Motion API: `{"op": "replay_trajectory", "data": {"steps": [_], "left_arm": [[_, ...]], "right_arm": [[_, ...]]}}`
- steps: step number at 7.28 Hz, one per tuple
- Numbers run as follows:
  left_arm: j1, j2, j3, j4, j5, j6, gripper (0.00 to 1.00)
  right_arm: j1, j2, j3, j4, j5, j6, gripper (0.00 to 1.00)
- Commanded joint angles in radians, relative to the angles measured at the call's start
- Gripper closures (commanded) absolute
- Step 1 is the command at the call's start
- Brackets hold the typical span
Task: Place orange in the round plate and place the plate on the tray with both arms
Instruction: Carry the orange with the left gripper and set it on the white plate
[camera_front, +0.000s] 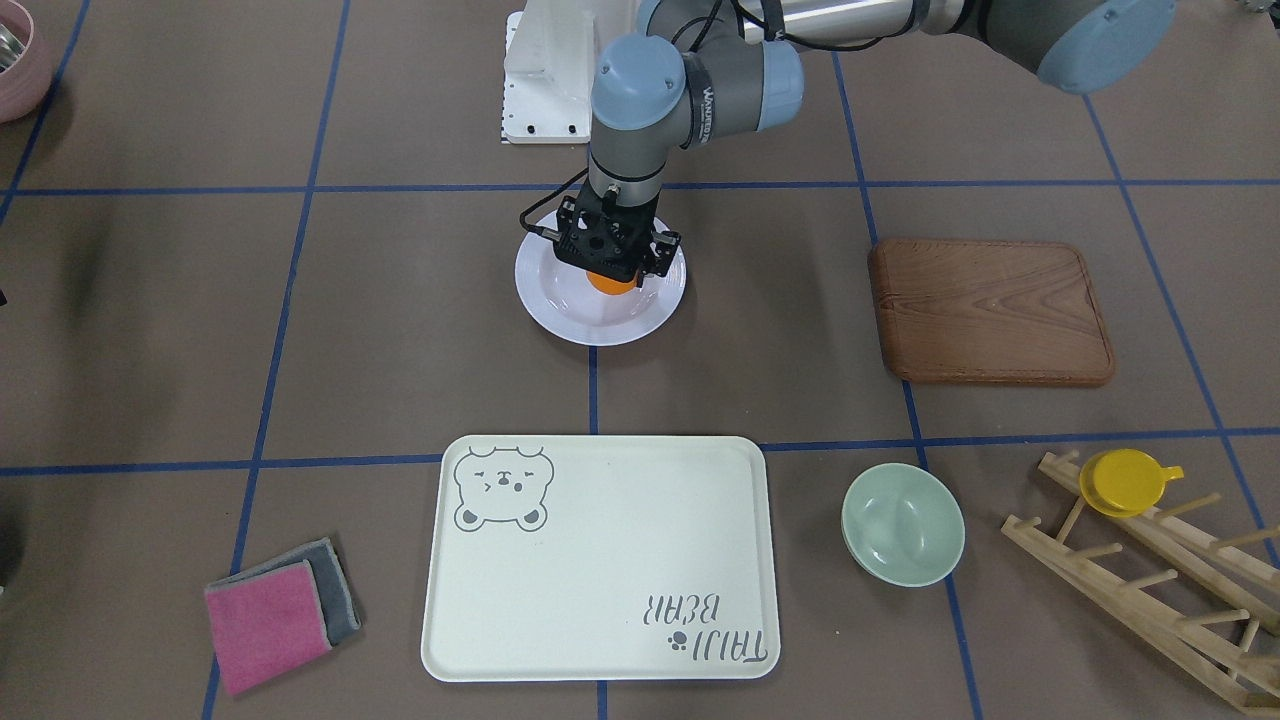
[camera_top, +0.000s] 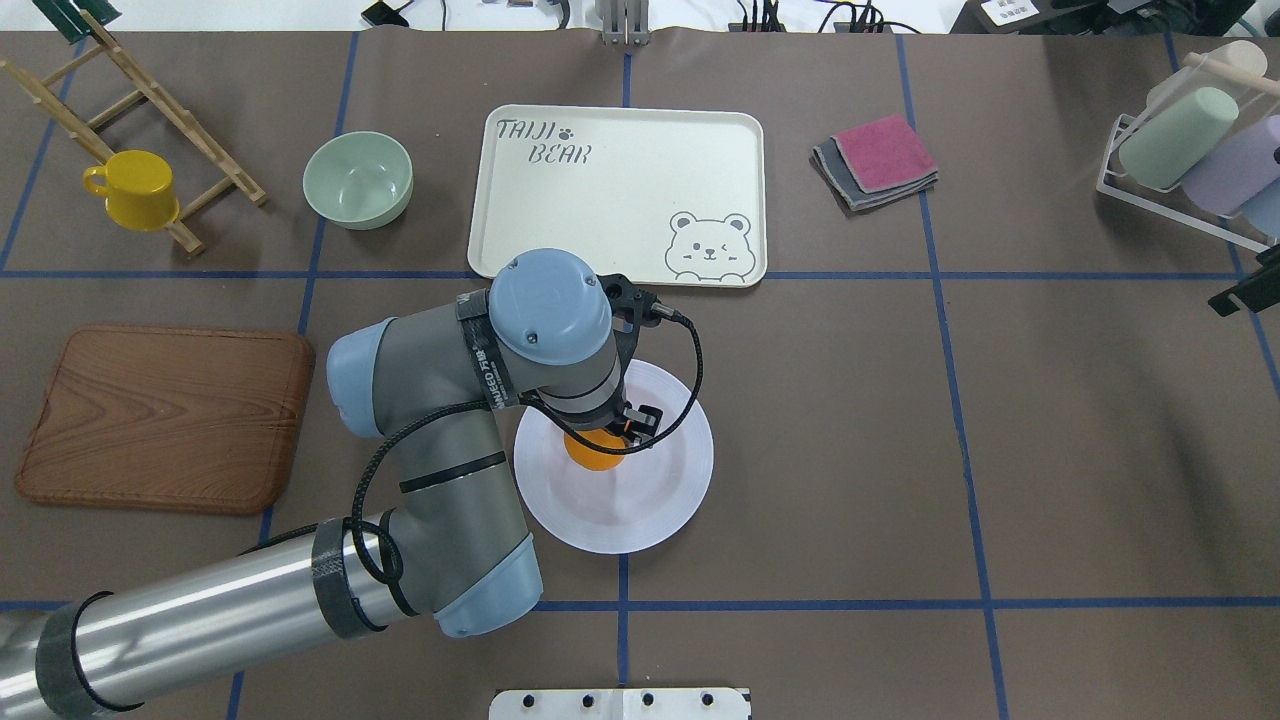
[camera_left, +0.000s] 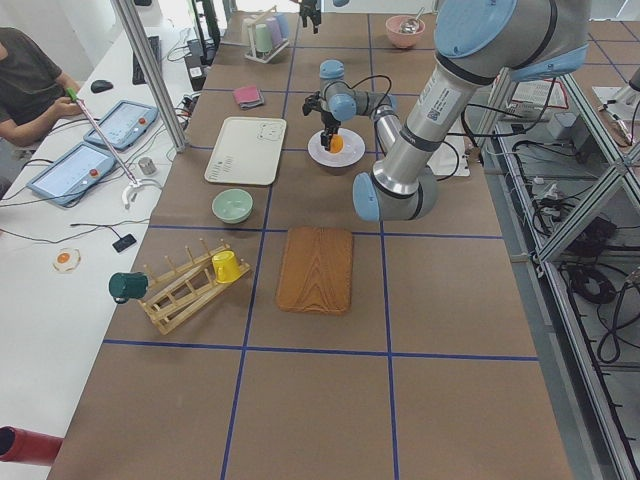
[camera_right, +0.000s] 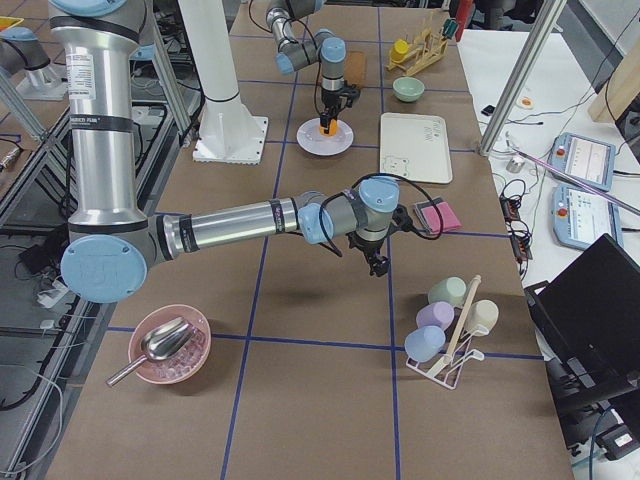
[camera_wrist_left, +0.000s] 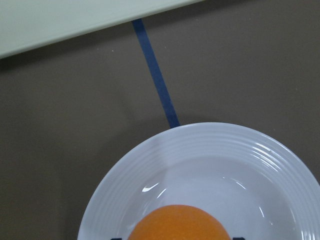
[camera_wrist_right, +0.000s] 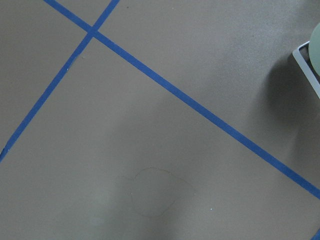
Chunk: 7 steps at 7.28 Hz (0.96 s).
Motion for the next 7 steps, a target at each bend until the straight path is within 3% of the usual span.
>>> {"op": "replay_trajectory", "data": {"steps": [1, 3, 4, 5, 7], "left_arm": [[0.016, -0.003, 0.018, -0.005, 0.002, 0.004, 1.00], [0.018, -0.024, 0.030, -0.005, 0.003, 0.001, 1.00], [0.018, -0.032, 0.039, -0.007, 0.003, 0.003, 0.91], [0.019, -0.029, 0.041, -0.007, 0.003, 0.006, 0.65], [0.018, -0.023, 0.052, -0.025, 0.002, 0.007, 0.41]], "right_arm": [[-0.007, 0.000, -0.001, 0.000, 0.000, 0.007, 0.00], [-0.008, 0.000, -0.001, 0.000, 0.000, 0.007, 0.00], [-0.010, 0.000, -0.004, 0.000, 0.000, 0.007, 0.00], [-0.011, 0.000, -0.005, 0.000, 0.000, 0.007, 0.00], [-0.011, 0.000, -0.007, 0.000, 0.000, 0.007, 0.00]]}}
